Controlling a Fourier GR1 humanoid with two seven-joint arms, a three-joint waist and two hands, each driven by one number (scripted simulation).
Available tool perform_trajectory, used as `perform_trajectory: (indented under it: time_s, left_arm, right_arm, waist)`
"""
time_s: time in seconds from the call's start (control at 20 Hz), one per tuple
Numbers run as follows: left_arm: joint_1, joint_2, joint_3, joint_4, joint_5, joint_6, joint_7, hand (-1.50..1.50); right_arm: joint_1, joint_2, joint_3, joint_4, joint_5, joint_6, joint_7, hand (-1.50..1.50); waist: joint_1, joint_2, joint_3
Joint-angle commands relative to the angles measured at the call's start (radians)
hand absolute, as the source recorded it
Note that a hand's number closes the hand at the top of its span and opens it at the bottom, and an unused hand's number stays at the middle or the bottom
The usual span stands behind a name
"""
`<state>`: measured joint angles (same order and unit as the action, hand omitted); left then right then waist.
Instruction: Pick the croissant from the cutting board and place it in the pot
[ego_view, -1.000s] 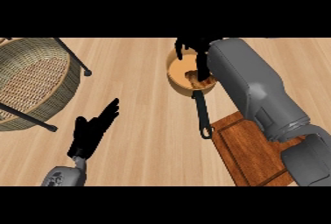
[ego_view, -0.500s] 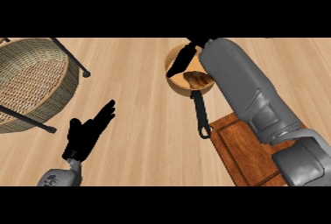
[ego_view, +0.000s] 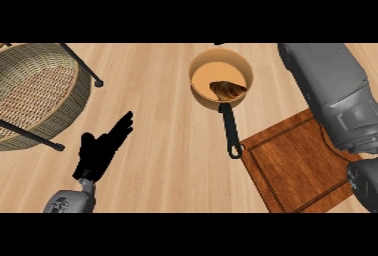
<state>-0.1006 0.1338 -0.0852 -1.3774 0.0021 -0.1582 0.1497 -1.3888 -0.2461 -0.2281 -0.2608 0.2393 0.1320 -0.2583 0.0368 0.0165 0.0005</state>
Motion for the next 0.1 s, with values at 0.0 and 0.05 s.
perform_trajectory:
  time_s: [0.0,0.05]
  left_arm:
    - [-0.014,-0.008,0.000,0.003,0.005,-0.002,0.016,0.00]
    - [-0.041,-0.014,0.002,0.021,-0.002,0.004,0.007,0.00]
  right_arm:
    - [-0.009,-0.084,-0.085,0.025,-0.073,0.051,-0.010,-1.50]
    - [0.008,-0.125,-0.096,0.025,-0.081,0.072,-0.032,-1.50]
  waist:
    - [0.011,0.004,0.000]
    - [0.005,0.006,0.000]
